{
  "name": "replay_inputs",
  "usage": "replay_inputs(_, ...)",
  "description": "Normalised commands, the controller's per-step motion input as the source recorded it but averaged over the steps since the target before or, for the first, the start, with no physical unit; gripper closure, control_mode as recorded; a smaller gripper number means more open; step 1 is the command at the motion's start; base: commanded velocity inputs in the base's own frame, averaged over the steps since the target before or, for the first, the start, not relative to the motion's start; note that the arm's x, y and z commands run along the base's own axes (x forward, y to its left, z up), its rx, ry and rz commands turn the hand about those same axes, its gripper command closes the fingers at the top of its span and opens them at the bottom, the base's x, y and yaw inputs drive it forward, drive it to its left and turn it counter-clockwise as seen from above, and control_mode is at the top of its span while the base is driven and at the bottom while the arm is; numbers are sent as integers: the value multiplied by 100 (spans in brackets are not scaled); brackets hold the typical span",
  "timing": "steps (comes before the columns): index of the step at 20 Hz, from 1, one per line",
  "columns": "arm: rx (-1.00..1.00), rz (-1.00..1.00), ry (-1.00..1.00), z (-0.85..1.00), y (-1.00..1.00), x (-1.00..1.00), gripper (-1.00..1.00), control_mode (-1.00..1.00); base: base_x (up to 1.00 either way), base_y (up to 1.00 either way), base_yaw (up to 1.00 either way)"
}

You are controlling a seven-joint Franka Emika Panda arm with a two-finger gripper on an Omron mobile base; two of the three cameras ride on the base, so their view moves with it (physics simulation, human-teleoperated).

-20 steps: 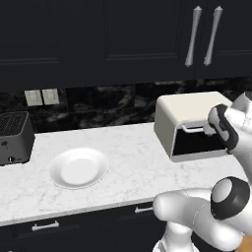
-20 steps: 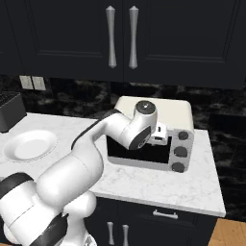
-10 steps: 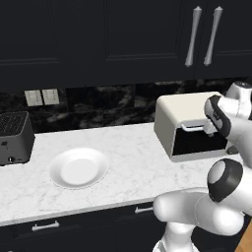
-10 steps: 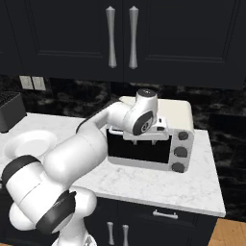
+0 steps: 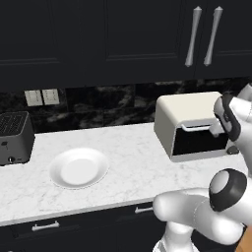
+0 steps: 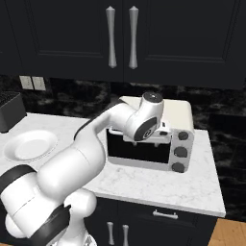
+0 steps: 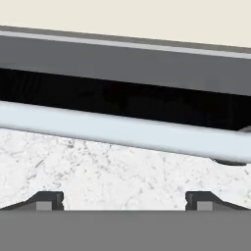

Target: Pick up the kebab skewer and baguette bread, and place them inside the toaster oven. Close the toaster oven door and start by setting the timer.

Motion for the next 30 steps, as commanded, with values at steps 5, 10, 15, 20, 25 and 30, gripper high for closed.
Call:
replay_inputs(5, 0, 0, -18, 1, -11, -46, -100, -100, 0, 0, 0)
replay_inputs(10, 0, 3, -24, 0, -28, -27, -100, -100, 0, 0, 0)
replay_inputs(15, 0, 19, -36, 1, -43, -9, -100, -100, 0, 0, 0)
replay_inputs(20, -20, 27, -49, -2, -14, -16, -100, -100, 0, 0, 0)
replay_inputs(25, -11, 27, -44, 5, -20, 0, -100, -100, 0, 0, 0)
replay_inputs(30, -15, 20, -25, 3, -21, 5, -100, -100, 0, 0, 0)
